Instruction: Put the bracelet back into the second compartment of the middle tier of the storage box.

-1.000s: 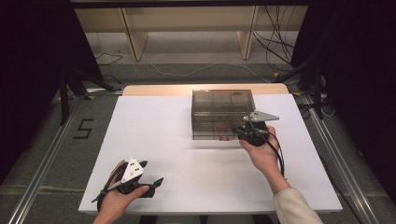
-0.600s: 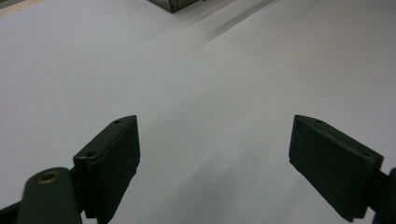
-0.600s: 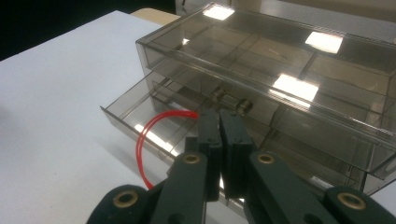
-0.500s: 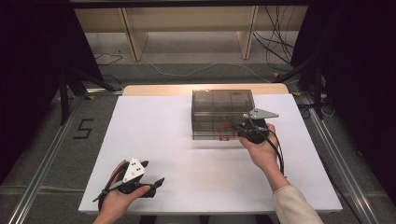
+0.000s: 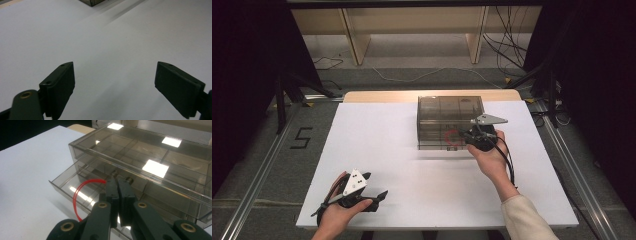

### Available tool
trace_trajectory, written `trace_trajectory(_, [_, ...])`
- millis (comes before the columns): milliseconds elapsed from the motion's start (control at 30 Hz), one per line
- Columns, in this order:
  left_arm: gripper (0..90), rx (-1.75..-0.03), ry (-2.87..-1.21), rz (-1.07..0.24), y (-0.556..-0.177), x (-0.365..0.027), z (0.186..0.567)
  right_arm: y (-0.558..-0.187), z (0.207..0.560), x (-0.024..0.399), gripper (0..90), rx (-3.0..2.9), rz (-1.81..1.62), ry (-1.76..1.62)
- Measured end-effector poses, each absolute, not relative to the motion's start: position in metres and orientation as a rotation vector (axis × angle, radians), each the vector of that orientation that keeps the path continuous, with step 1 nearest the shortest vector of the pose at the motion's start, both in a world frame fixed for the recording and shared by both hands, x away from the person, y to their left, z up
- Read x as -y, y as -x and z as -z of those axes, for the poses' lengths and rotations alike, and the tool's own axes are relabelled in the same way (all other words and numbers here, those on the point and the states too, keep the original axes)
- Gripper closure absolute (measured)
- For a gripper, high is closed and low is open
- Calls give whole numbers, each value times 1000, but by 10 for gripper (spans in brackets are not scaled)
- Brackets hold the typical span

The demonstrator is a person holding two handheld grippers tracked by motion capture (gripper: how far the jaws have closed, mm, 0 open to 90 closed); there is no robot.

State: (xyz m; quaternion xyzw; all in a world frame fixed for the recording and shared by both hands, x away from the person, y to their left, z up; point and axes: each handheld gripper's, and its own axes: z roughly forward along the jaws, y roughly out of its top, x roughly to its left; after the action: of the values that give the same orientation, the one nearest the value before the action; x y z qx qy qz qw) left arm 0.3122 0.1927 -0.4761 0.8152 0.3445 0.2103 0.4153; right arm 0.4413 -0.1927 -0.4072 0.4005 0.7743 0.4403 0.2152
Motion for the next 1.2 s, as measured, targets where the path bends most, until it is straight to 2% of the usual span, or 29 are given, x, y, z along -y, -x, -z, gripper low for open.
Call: trace_trajectory(1200, [163,-863,-2049,-528,-313,-193,476,-455,412,188,884,-2135,-1189,-1125])
